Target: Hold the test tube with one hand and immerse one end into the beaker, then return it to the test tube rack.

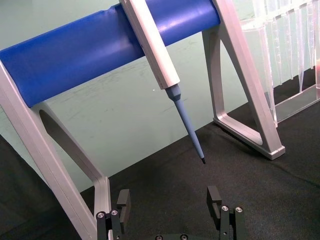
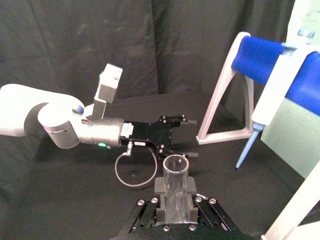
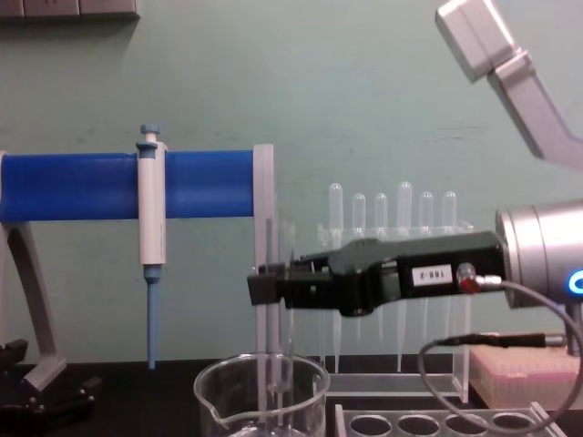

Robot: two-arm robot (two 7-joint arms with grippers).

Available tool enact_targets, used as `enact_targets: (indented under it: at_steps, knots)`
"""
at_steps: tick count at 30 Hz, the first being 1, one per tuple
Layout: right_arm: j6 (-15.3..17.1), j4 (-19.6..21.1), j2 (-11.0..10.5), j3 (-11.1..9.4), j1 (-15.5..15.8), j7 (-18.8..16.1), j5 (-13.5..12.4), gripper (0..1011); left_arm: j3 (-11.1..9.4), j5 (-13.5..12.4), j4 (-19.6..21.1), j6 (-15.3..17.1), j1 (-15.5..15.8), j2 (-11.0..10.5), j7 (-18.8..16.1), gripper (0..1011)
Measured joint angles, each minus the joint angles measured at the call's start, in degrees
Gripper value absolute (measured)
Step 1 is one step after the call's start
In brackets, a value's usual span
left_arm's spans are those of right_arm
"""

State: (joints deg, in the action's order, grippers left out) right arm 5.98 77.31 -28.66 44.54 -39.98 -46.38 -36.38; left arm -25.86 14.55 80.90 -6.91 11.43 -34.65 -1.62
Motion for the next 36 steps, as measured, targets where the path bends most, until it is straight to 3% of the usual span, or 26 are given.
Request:
enact_targets:
  at_steps: [36]
  knots:
    - [-3.39, -3.04, 2.28, -1.16, 2.26, -1.83, 4.85, 241, 0.0, 0.0, 0.0, 0.0, 0.0, 0.0, 0.0, 1000]
